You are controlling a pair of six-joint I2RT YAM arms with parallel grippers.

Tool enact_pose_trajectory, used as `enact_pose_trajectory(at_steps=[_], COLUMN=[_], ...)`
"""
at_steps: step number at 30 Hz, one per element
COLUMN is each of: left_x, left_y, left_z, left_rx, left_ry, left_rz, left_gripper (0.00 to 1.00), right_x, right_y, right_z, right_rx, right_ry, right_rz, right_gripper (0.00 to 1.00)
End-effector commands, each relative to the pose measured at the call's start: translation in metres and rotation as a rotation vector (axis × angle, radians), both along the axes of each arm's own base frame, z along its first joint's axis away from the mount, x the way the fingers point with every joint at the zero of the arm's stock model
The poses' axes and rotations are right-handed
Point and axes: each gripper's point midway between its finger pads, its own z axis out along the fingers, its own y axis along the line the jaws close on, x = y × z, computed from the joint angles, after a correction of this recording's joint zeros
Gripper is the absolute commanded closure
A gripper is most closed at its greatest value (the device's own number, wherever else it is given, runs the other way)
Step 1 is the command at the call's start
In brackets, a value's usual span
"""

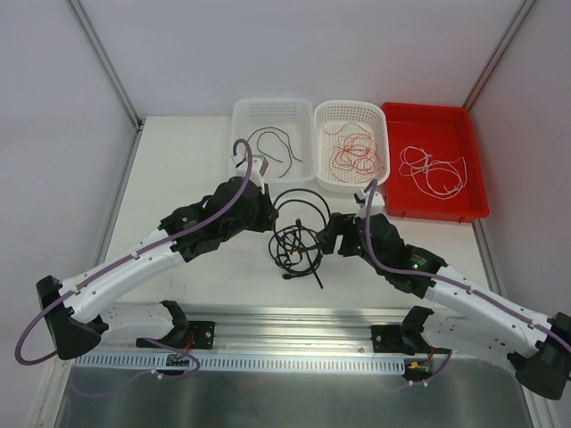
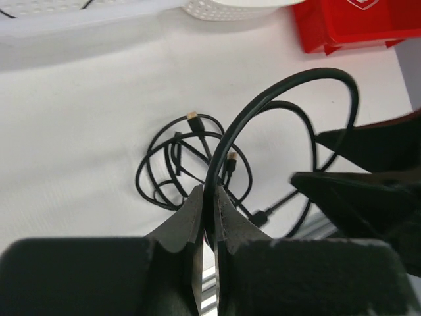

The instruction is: Untangle the cables

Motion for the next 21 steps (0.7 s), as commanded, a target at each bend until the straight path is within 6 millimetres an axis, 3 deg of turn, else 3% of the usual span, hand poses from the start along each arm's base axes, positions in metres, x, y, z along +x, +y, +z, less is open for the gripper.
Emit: enact_pose_trajectory(at_steps=[1,3,9,16,21], left_x=[0.011,0.009,0.003,-0.008,-0.016], left_y=[0.034,0.034,0.026,0.012,0.009], left_z=[-0.003,-0.005,-0.001,-0.006,0.002], left_rx=[0.098,0.078,0.043,-0.012,-0.074], left_ry=[-0.064,-0.053,-0.033,0.031,0.03], left_rz=[0.12,0.125,0.087,0.035,0.001], left_gripper=[1.0,1.0,1.0,1.0,1.0], right_x=[-0.008,-0.013,-0.02,-0.014,-0.008], right_y=[-0.004,-0.004,-0.006,-0.001,0.01], right_z=[0.031,0.048,0.065,0.05,0.039], right_rx=[0.044,0.095,0.152,0.127,0.116], right_ry=[-0.075,-0.114,-0.168,-0.136,-0.116], right_rz=[0.06,0.085,0.114,0.103,0.119], right_gripper=[0.18,0.18,0.19,0.22,0.29])
